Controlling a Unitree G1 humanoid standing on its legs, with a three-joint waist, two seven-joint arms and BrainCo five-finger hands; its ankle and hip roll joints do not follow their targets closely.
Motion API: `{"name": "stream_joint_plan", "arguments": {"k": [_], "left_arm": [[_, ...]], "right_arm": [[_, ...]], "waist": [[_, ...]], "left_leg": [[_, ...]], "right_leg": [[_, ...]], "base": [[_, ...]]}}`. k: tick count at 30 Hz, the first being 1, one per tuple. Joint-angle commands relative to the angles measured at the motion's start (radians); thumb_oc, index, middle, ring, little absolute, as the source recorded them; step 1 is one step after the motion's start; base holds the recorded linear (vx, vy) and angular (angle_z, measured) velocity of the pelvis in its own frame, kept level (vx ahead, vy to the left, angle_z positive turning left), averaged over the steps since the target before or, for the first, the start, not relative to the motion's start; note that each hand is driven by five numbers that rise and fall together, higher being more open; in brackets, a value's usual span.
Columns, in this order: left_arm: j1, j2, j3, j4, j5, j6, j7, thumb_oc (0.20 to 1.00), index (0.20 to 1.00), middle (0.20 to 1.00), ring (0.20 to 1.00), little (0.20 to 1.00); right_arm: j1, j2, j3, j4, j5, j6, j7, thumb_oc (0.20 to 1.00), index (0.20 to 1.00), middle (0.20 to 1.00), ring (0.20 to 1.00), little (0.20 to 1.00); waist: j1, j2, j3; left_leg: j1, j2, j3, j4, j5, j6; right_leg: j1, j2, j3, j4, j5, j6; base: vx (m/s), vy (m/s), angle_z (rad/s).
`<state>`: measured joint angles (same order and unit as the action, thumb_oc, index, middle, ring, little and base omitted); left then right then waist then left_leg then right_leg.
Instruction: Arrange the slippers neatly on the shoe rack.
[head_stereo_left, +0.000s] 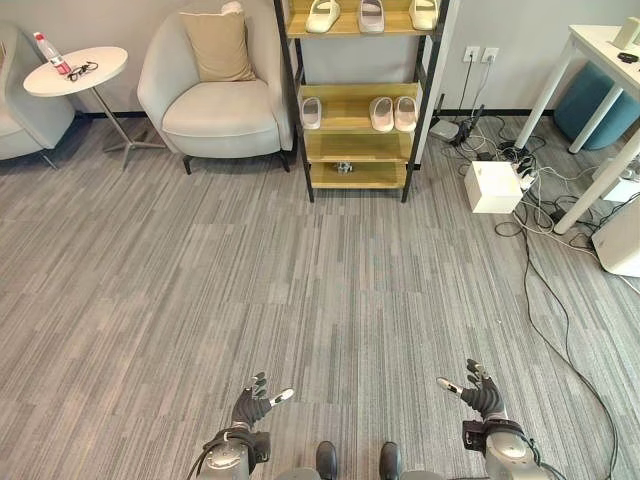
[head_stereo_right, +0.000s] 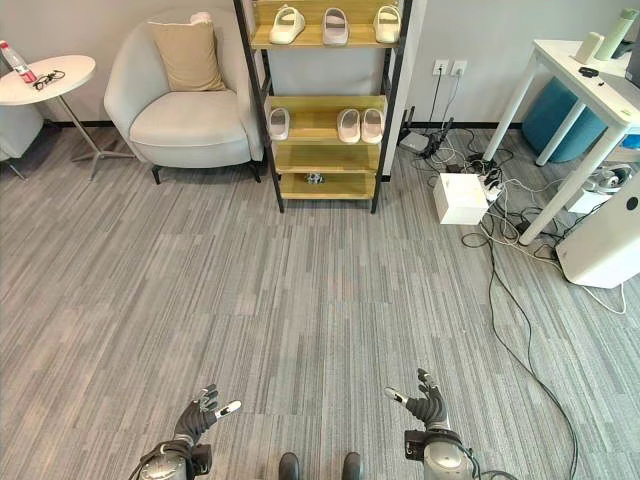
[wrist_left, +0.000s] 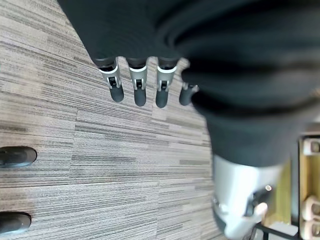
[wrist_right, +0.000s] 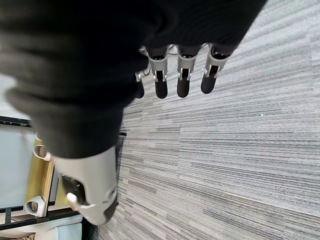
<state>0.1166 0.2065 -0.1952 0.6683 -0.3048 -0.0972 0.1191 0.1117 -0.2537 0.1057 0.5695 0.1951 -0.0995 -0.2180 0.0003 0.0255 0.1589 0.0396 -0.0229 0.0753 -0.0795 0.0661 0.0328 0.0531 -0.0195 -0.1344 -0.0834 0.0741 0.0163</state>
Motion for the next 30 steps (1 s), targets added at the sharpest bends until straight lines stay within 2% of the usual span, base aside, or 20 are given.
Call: {"name": "stream_joint_plan", "arguments": {"k": [1,13,23,30], "left_arm": [[-0.035,0.018,-0.004,-0.033,0.003,-0.038,0.014,1.0,1.0,1.0,1.0,1.0],[-0.026,0.02,-0.009,-0.081,-0.035,-0.039,0.009,1.0,1.0,1.0,1.0,1.0],[-0.024,0.053,0.009,-0.148,0.002,-0.049,0.018,1.0,1.0,1.0,1.0,1.0],[-0.013,0.066,0.025,-0.202,0.02,-0.053,0.014,1.0,1.0,1.0,1.0,1.0]], "right_arm": [[0.002,-0.019,-0.011,-0.083,-0.02,-0.03,-0.02,1.0,1.0,1.0,1.0,1.0],[0.007,-0.007,0.0,-0.069,-0.005,-0.027,-0.017,1.0,1.0,1.0,1.0,1.0],[0.004,-0.016,-0.006,-0.077,-0.003,-0.028,-0.012,1.0,1.0,1.0,1.0,1.0],[0.019,-0.039,-0.002,-0.12,-0.027,-0.024,-0.001,1.0,1.0,1.0,1.0,1.0]], "waist": [[-0.002,-0.021,-0.012],[-0.01,-0.028,-0.014],[-0.015,-0.024,-0.011],[-0.022,-0.022,0.013]], "left_leg": [[0.032,0.086,-0.003,-0.008,-0.078,-0.084],[0.049,0.089,0.003,-0.008,-0.088,-0.084],[0.056,0.086,0.008,-0.008,-0.093,-0.084],[0.055,0.083,0.017,-0.008,-0.098,-0.083]], "right_leg": [[0.044,-0.111,0.014,-0.004,-0.11,0.137],[0.05,-0.105,0.019,-0.004,-0.113,0.135],[0.053,-0.105,0.027,-0.004,-0.115,0.134],[0.045,-0.111,0.026,-0.004,-0.113,0.136]], "base": [[0.0,0.0,0.0],[0.0,0.0,-0.01],[0.0,-0.009,-0.04],[0.01,0.003,-0.01]]}}
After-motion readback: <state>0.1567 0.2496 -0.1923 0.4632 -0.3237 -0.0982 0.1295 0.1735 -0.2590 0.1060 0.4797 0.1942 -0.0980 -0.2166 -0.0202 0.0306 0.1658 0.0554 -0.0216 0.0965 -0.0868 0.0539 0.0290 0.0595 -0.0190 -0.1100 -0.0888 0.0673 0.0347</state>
